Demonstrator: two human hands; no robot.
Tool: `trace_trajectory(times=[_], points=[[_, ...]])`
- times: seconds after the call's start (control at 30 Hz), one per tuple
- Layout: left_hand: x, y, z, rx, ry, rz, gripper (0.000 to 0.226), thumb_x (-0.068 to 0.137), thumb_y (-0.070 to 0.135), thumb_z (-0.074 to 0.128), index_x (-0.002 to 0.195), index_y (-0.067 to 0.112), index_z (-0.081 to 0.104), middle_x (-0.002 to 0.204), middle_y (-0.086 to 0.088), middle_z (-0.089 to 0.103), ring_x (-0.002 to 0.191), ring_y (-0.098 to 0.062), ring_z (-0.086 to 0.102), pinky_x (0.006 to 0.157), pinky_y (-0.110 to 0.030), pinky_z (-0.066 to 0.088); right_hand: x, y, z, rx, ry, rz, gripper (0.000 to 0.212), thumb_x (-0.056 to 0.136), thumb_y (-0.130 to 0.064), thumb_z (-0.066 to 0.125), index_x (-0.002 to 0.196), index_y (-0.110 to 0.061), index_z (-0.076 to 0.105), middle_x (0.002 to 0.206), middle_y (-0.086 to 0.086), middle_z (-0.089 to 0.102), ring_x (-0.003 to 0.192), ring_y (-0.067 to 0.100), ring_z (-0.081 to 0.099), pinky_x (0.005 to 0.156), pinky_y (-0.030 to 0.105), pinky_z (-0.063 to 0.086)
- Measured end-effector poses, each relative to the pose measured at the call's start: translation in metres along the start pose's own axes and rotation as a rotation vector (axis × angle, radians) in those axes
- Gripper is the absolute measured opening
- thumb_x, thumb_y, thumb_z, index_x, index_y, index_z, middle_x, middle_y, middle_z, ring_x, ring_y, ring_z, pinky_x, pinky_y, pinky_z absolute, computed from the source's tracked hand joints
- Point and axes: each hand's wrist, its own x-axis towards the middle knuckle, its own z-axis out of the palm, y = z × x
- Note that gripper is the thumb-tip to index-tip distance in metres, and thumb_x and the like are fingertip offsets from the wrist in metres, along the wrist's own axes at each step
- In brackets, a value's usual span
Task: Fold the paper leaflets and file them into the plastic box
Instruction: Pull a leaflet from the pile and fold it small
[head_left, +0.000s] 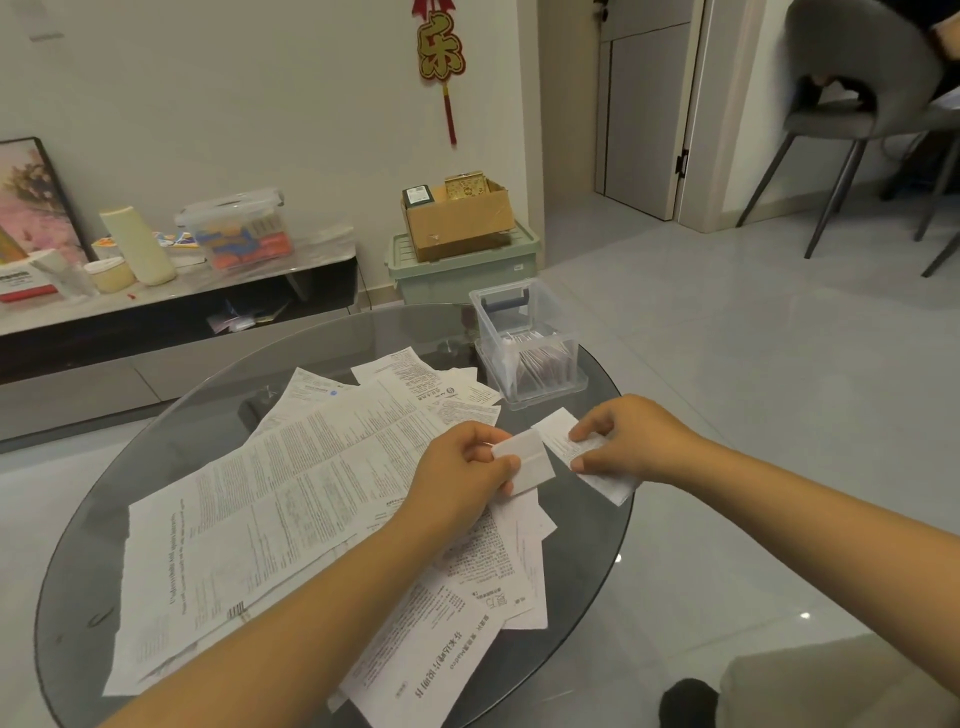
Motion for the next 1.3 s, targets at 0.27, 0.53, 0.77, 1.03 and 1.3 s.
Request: trace_trajectory(times=[0.27,0.53,0.77,1.03,1.3], points=[[-0.001,0.001,-0.001,0.028,0.011,0.028,0.013,0.086,0.011,0.066,0.095,0.021,0.062,0.076,0.001,0.065,0.068,-0.009,0.064,0.062,-0.017,0.050,-0.007,0.006,-0.009,0.373,-0.252,-0.018,0.029,0.087,0.004,0.053,0.111,-0.002,0.068,0.123,-0.005,0.053,0.103,0.014,0.056,0.070,0.011,0.046],[0.002,-0.002,-0.003,-0.027,0.041,0.020,0.013,0.086,0.011,0.065,0.094,0.021,0.064,0.077,-0.004,0.069,0.068,-0.011,0.064,0.068,-0.026,0.052,-0.007,0.022,-0.008,0.425,-0.296,-0.128,0.019,0.091,-0.015,0.060,0.105,-0.012,0.072,0.105,0.001,0.071,0.093,0.013,0.069,0.092,0.022,0.049],[0.005,-0.004,0.004,-0.001,0.140,0.114,0.016,0.088,0.011,0.062,0.098,0.024,0.062,0.080,0.000,0.060,0.068,-0.010,0.059,0.054,-0.012,0.045,-0.005,0.015,0.008,0.361,-0.051,-0.032,0.018,0.090,-0.025,0.061,0.086,-0.010,0.069,0.072,0.002,0.070,0.052,0.006,0.056,0.052,0.014,0.044],[0.010,0.003,0.027,0.011,0.129,0.250,0.024,0.088,0.010,0.059,0.104,0.027,0.052,0.076,0.003,0.055,0.063,-0.006,0.054,0.060,-0.014,0.043,-0.001,0.011,0.018,0.297,0.094,-0.041,0.038,0.075,-0.008,0.074,0.102,-0.019,0.049,0.075,-0.001,0.056,0.051,0.008,0.055,0.040,0.009,0.038],[0.022,-0.003,0.036,0.312,-0.001,0.248,0.024,0.084,0.012,0.067,0.101,0.023,0.054,0.075,0.010,0.052,0.066,-0.005,0.050,0.064,-0.018,0.040,-0.004,0.013,0.013,0.325,-0.002,-0.074,0.052,0.081,-0.007,0.062,0.125,-0.028,0.045,0.101,0.003,0.054,0.064,0.012,0.059,0.050,0.014,0.045]])
